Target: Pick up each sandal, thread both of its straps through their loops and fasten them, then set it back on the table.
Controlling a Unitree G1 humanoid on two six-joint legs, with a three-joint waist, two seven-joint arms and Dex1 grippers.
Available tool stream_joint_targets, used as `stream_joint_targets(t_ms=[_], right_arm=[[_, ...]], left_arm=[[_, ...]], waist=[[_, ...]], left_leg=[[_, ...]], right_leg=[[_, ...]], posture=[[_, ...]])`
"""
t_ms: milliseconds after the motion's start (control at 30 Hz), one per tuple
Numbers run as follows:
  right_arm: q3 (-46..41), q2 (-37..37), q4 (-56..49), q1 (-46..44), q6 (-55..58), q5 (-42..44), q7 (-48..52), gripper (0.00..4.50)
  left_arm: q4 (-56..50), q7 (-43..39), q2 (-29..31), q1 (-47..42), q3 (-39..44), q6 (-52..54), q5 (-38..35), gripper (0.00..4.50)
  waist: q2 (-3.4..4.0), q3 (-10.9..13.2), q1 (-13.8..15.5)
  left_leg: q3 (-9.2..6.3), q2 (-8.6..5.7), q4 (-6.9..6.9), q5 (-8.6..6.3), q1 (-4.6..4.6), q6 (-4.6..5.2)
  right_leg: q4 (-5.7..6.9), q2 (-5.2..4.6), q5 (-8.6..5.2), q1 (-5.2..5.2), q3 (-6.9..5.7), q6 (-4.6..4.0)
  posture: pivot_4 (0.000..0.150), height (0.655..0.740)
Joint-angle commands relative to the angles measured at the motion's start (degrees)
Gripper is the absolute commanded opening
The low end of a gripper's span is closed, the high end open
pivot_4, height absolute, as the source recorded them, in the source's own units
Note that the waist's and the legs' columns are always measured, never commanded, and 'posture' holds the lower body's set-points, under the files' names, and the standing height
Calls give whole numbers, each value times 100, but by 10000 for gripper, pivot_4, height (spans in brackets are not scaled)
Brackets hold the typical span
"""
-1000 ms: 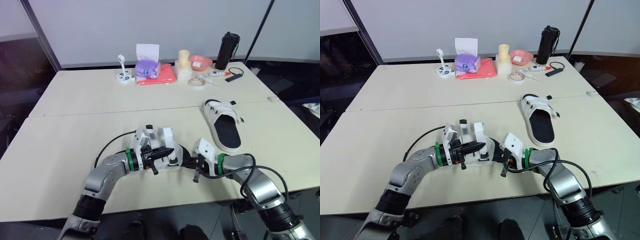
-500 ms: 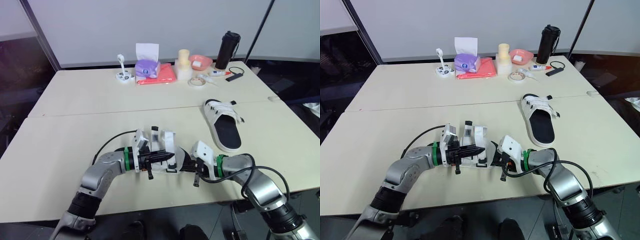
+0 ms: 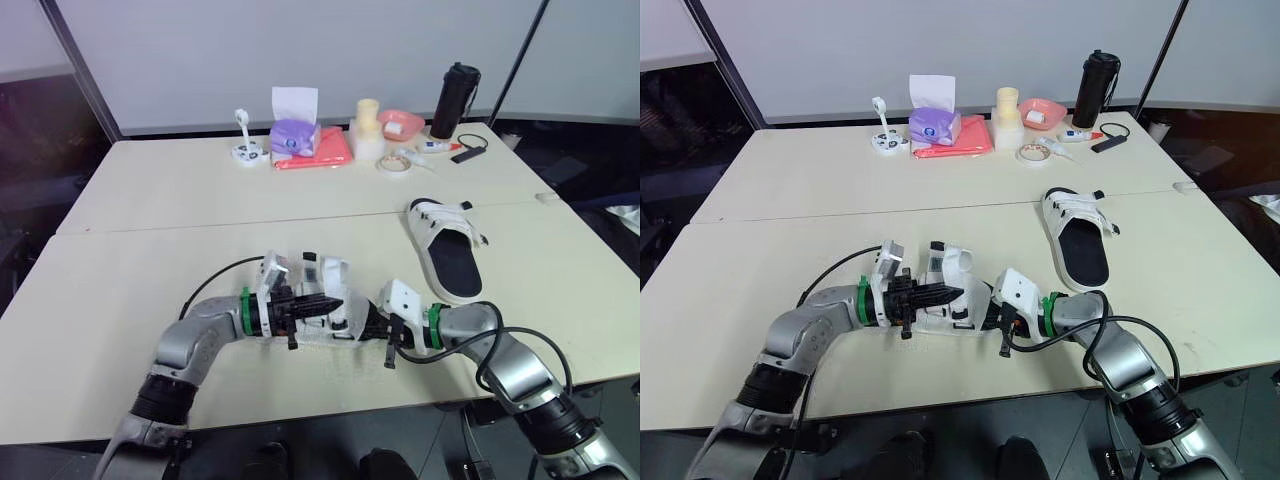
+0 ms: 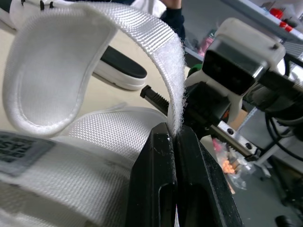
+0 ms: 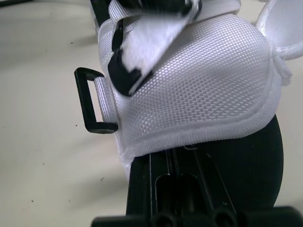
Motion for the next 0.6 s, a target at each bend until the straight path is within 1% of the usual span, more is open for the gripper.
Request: stream_joint_targets(t_ms=[33, 133, 267, 333, 600], right_arm=[[199, -19, 168, 107, 83, -160, 16, 0], [216, -48, 152, 142, 80, -173, 13, 0], [216, -68, 131, 172, 79, -179, 8, 0], [214, -72, 127, 175, 85, -184, 4, 0], [220, -63, 119, 177, 96, -202, -22, 0]], left_arm=[[-76, -221, 69, -158, 205, 172, -300, 243], [-117, -335, 90, -211, 206, 314, -408, 243], [-135, -209, -10, -347, 335, 543, -614, 243], [-151, -269, 5, -403, 311, 553, -618, 243], [-151, -546, 110, -352, -56, 27, -112, 243]], waist=[[0, 0, -4], [0, 0, -2], [-1, 0, 5], [-1, 1, 7], [-1, 0, 3]], left_leg=[[0, 0, 0, 0, 0, 0], [0, 0, 0, 0, 0, 0], [-1, 1, 0, 0, 0, 0], [-3, 1, 2, 0, 0, 0], [0, -2, 3, 0, 0, -1]], right_leg=[[0, 0, 0, 0, 0, 0], [0, 0, 0, 0, 0, 0], [0, 0, 0, 0, 0, 0], [0, 0, 0, 2, 0, 0], [0, 0, 0, 2, 1, 0]], posture=[[1500, 7400], [1500, 7400], [1500, 7400], [1500, 7400], [1500, 7400]])
